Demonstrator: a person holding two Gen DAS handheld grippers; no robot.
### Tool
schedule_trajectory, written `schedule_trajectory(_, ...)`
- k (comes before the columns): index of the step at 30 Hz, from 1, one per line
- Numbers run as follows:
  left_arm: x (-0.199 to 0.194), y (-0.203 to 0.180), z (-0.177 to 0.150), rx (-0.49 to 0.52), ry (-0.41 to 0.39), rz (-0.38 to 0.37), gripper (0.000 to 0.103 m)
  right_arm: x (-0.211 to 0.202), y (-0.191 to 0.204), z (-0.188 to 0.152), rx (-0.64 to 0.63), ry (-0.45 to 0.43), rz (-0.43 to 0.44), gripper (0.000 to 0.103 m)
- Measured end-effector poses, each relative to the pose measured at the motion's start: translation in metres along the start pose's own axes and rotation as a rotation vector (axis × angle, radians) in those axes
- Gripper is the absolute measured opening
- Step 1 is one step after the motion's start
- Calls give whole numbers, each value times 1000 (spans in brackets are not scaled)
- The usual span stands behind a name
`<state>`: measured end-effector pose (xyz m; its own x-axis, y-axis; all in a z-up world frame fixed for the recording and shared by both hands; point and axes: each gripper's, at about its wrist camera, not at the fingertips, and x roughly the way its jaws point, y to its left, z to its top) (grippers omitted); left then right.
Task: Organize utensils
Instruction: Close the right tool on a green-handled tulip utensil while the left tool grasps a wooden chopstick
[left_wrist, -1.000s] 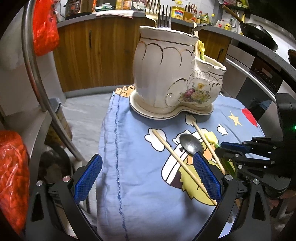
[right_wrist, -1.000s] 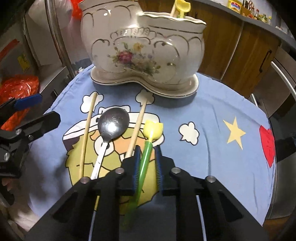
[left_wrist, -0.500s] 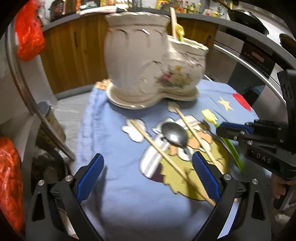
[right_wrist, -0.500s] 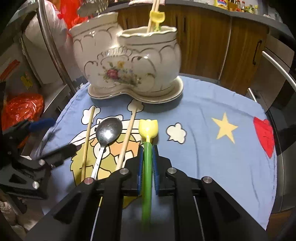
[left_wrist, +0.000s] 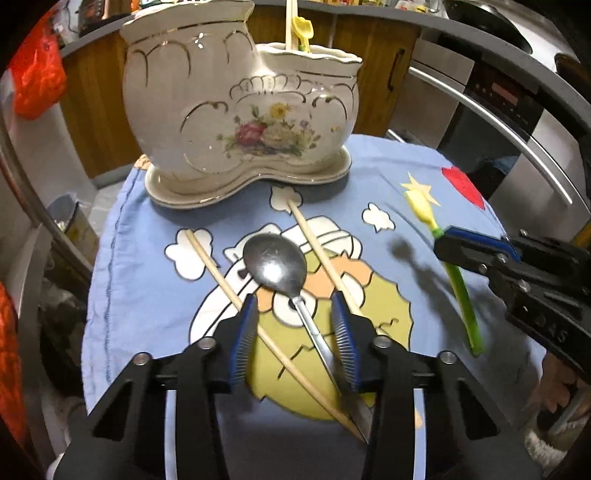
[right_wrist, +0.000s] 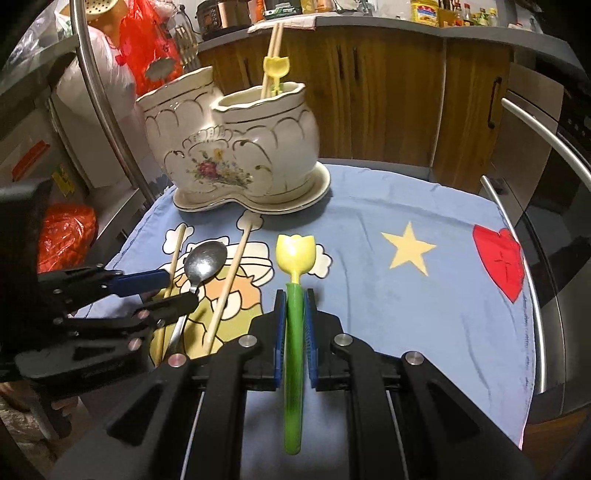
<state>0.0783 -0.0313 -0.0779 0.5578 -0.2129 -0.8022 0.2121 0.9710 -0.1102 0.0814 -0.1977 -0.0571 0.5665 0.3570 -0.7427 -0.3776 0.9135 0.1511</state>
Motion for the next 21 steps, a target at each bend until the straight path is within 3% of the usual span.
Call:
schedule_trajectory(2,4,-2,2,-6,15,1,31,-2,-3,-2,8,-6,8,10)
schedule_trajectory(4,4,-4,3,-11,22,3,28,-5,-6,-3,14,-13,16,10)
schedule_trajectory(8,0,-11,3,20,14,50,28,-8,-9,-5,17,-20,30,10)
schedule_trajectory(13,11,-9,4,-15,58,85,28,-9,-11,-7,18,-26,49,9)
schedule_trajectory(21,15,-22,6,11,54,165,35,-11,-12,-9,19,-34,68,9)
